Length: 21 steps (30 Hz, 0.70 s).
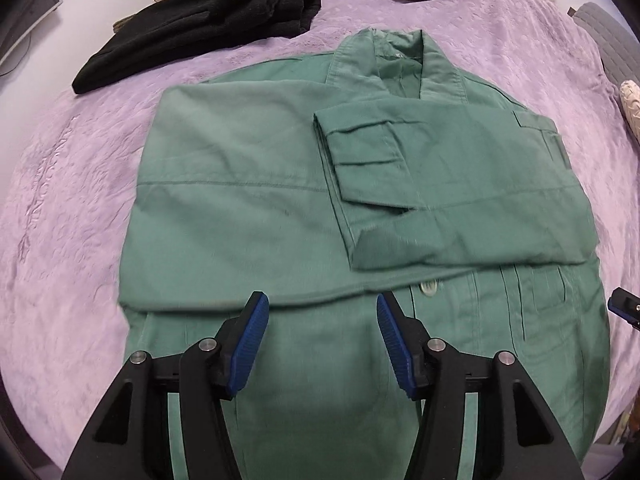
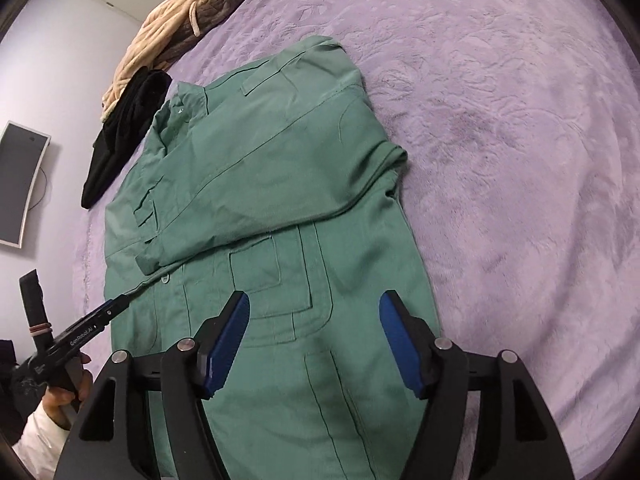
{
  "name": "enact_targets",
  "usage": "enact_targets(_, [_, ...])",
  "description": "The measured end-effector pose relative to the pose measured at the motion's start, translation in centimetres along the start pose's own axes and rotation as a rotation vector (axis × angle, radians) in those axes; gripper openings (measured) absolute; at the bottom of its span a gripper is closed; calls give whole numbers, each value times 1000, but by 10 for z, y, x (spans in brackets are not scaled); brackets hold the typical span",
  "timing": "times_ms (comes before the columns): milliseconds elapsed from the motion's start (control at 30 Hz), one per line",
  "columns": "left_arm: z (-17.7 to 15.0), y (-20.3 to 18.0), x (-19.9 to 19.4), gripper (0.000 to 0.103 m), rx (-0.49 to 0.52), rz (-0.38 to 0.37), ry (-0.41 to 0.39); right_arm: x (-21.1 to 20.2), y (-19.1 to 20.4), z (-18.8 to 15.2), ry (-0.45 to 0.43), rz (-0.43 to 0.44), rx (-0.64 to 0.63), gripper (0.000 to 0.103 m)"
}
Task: Fold small clothes
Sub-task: 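Release the sleeve and pull both grippers back from the jacket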
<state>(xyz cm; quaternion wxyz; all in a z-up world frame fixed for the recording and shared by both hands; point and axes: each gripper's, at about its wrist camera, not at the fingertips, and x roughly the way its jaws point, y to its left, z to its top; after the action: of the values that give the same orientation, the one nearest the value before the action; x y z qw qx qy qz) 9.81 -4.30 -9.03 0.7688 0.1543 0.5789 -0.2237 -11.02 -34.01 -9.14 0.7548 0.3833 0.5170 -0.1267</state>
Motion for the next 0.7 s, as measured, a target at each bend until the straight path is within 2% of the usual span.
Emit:
enact_targets(33, [-4,-2,-2,58,-7,-2,14,-3,-1,-3,4,2,10,75])
enact_targets(67, [-9,-3,-4,64,-16,-6,27,-7,-2,-8,6,6,17,76])
enact_targets(100, [-13,-5,-6,87,-28,-3,39,-10,-3,-10,8,12,25,76])
enact_targets(133, [-17,-5,-9,97,-37,4,41,-13,-3,-13,9,15,28,76])
enact_targets(167, [-22,-7,-15,102,-49,10,27,-16,-3,-15,12,20,27,78])
enact_targets(233, [-27,-11,-22,102,-54,-4,21,-20,-1,-18,22,27,19,84])
enact_targets(333, [-34,-17,-29,102,-61,-6,37,-27,-1,-20,35,32,9,84])
enact_targets(567, [-44,-37,-45,102,-49,51,48,-40,2,-25,45,65,-34,86])
enact_targets(700, [-49,-45,-56,102,-58,54,48,-42,2,-27,82,101,-62,87])
